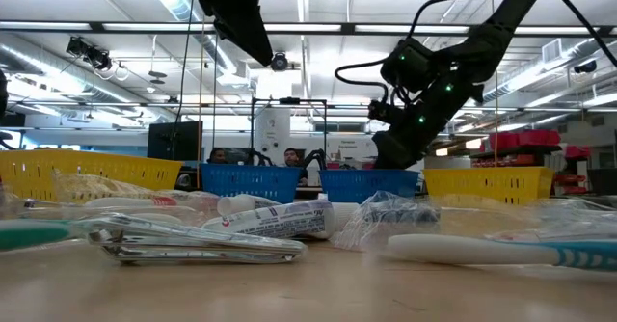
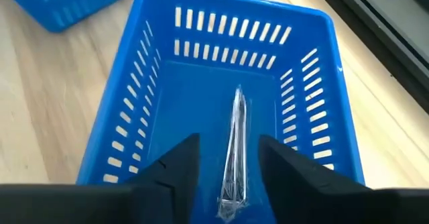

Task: Pick & Place Travel size toiletries
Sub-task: Put the blue toothbrush into the right yellow bin

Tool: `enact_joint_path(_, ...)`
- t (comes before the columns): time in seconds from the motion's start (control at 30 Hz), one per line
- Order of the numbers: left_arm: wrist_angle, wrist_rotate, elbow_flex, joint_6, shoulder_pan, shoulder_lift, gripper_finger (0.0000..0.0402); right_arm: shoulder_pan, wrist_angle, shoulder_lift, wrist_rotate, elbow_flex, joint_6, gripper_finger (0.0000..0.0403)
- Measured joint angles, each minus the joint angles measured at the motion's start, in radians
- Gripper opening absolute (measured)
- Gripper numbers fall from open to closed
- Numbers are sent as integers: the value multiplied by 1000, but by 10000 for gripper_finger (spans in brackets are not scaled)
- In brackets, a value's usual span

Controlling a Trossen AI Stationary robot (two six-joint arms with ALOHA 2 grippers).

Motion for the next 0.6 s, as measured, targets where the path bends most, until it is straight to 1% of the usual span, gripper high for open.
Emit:
enact_joint_path(0.13,48,52,0,1,-11,0,116,21,-3,-29,-3,0,0,194)
enact_joint_path(0.2,67,55,0,6,-20,0,116,37,-6,-60,-4,0,-13,201)
enact_joint_path(0.33,60,54,0,1,-29,0,116,72,-9,-138,-4,0,-18,205)
enact_joint_path(0.43,59,53,0,1,-40,0,116,109,-34,-201,-7,1,-2,201)
enact_joint_path(0.5,61,57,0,7,-51,-7,116,133,-53,-234,-51,2,3,196)
enact_joint_path(0.6,84,59,0,17,-64,-41,116,168,-92,-275,-175,2,15,193)
